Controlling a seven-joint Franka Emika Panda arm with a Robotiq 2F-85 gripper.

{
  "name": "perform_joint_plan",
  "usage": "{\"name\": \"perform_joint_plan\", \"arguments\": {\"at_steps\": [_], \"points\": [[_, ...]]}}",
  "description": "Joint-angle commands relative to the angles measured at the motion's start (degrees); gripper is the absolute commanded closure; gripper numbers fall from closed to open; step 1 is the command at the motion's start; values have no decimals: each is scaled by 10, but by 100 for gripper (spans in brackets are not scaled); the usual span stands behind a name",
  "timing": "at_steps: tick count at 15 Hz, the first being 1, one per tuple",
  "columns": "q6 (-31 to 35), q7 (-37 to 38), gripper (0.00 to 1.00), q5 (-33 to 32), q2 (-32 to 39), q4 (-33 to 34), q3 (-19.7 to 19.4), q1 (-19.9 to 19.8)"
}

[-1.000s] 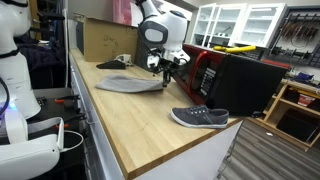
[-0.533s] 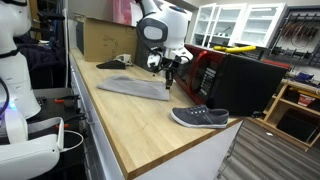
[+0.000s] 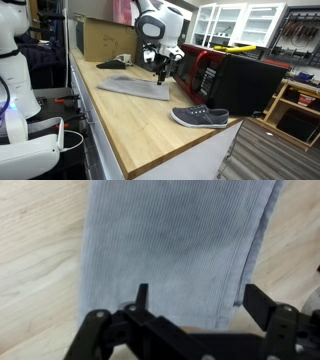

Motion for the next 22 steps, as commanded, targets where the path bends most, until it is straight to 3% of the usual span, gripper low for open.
{"name": "perform_joint_plan", "arguments": {"at_steps": [1, 9, 10, 12, 20, 22], "points": [[-66, -9, 0, -51, 0, 3, 9, 31], [-120, -17, 0, -247, 17, 1, 21, 100], [-116, -21, 25, -270, 18, 0, 23, 104], [-101, -25, 34, -302, 18, -5, 27, 112], [13, -25, 95, -328, 20, -26, 46, 125], [29, -28, 100, -320, 24, -29, 50, 124]]}}
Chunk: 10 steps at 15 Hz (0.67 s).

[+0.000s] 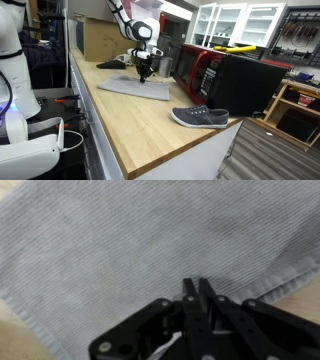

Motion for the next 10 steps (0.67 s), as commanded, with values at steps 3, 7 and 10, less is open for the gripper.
{"name": "perform_joint_plan", "arguments": {"at_steps": [3, 7, 10], "points": [[46, -15, 100, 8, 4, -16, 9, -2], [82, -4, 100, 17, 12, -24, 13, -2], [99, -9, 100, 45, 18, -26, 24, -4]]}}
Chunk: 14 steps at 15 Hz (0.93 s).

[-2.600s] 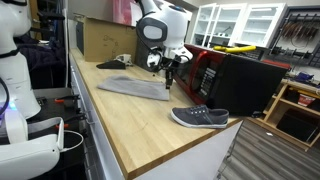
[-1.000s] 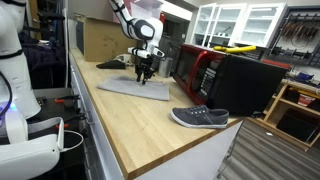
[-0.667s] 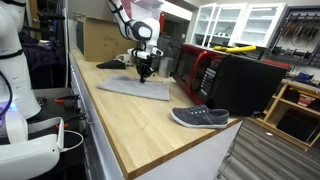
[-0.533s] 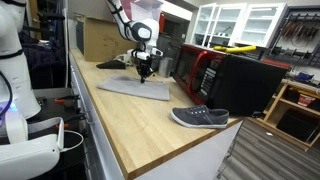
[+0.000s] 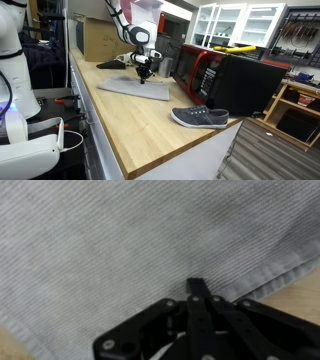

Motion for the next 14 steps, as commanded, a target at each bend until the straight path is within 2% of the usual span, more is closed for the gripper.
{"name": "perform_joint_plan", "arguments": {"at_steps": [1, 6, 14], "points": [[33, -9, 100, 33, 3, -11, 15, -3], [41, -19, 100, 67, 8, -14, 39, 0], [28, -58, 100, 84, 14, -15, 73, 7]]}}
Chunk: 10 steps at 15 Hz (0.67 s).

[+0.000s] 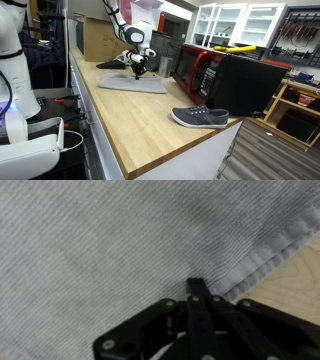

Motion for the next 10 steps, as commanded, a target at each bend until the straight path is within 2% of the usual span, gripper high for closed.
{"name": "perform_joint_plan", "arguments": {"at_steps": [1, 10], "points": [[3, -30, 100, 16, 11, -11, 17, 7], [9, -50, 100, -23, 13, -31, 30, 42]]}}
